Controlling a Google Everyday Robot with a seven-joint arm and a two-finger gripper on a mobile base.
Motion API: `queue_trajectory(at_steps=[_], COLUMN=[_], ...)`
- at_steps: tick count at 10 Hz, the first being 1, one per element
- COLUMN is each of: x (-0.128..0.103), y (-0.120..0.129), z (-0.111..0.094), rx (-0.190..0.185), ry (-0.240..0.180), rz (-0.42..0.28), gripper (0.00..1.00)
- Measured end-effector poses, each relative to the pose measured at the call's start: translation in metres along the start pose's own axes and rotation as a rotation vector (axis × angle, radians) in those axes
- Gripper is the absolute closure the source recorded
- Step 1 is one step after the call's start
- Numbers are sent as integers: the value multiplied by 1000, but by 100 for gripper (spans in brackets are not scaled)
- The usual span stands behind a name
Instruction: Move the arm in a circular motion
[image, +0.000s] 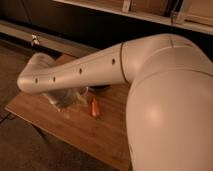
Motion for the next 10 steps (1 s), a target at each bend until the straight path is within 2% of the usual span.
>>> queue_trajectory(at_steps=[1, 3, 4, 5, 6, 7, 8, 10], x=[8, 0, -8, -28, -49, -75, -104, -138], y=[-29, -84, -94, -103, -99, -83, -57, -14], z=[5, 8, 7, 6, 6, 4, -1, -11], rx=[14, 49, 60, 72, 71, 57, 32, -19], ry=[11, 9, 3, -12, -24, -42, -69, -109], rz=[69, 194, 216, 241, 246, 235, 207, 143], gripper=[35, 35, 35, 35, 35, 35, 35, 35])
